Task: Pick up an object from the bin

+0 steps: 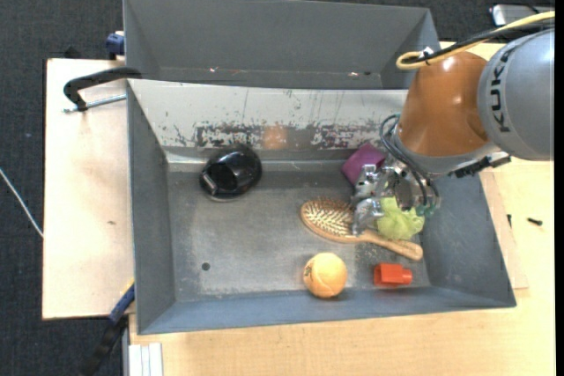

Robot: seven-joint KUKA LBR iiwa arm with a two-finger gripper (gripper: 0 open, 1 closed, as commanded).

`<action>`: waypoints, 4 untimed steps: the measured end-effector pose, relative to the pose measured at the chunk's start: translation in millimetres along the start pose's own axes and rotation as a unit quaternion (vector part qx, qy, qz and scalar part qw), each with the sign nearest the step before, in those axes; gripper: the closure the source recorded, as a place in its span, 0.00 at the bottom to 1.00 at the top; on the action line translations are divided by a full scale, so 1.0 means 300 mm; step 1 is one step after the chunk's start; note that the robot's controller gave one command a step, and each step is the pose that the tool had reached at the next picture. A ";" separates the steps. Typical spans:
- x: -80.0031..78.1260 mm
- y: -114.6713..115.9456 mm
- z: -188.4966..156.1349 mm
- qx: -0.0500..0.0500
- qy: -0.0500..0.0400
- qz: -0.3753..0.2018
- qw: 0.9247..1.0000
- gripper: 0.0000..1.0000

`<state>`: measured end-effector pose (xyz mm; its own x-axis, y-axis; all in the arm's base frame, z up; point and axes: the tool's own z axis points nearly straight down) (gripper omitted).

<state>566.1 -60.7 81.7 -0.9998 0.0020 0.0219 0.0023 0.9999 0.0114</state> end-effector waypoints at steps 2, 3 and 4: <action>-0.004 -0.003 -0.037 0.004 -0.009 0.000 1.000 1.00; 0.000 -0.003 -0.056 0.005 -0.010 0.000 1.000 1.00; 0.007 -0.002 -0.123 0.005 -0.008 0.001 1.000 1.00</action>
Offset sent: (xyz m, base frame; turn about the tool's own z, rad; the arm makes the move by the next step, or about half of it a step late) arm 0.0001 0.0000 0.0088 0.0001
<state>564.9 -61.7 118.5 -1.0000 0.0037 0.0064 0.0038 1.0000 0.0020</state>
